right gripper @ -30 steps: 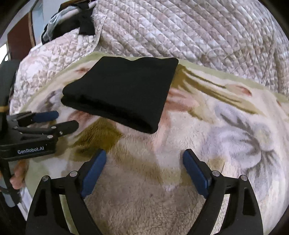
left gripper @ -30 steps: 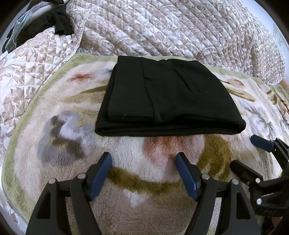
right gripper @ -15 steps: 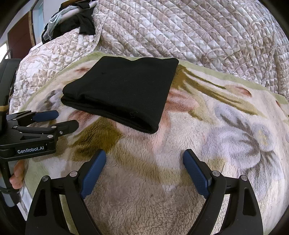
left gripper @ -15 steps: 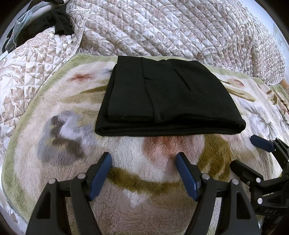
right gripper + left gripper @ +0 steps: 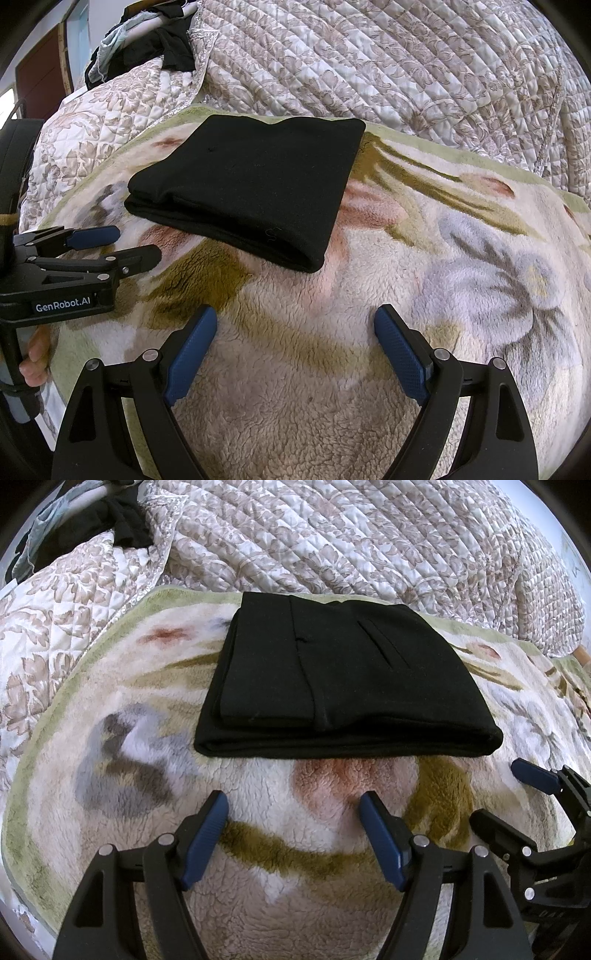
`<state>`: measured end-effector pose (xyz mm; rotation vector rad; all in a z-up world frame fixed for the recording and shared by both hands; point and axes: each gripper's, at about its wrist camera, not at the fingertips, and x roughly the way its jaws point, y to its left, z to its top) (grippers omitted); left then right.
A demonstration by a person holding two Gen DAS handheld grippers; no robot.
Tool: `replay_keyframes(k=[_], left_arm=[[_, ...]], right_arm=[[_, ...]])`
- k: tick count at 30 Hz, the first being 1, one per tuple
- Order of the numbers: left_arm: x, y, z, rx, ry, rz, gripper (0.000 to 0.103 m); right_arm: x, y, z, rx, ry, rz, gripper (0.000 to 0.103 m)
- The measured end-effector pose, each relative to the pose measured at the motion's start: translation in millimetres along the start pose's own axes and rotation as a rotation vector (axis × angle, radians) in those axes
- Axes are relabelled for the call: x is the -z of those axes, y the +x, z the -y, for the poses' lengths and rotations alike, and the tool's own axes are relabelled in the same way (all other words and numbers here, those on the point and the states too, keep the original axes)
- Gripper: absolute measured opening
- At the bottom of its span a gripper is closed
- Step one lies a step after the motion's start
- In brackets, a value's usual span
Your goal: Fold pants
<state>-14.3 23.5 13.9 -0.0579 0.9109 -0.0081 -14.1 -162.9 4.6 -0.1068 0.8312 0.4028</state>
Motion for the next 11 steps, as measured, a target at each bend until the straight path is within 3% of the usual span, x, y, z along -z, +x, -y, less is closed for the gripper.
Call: replay_keyframes(k=[11], left_arm=[[-1.3, 1.5, 2.9, -0.02, -0.014, -0.001, 0.078]], right_arm=[[-0.5, -0.2, 0.5, 0.0, 0.0, 0.0, 0.087]])
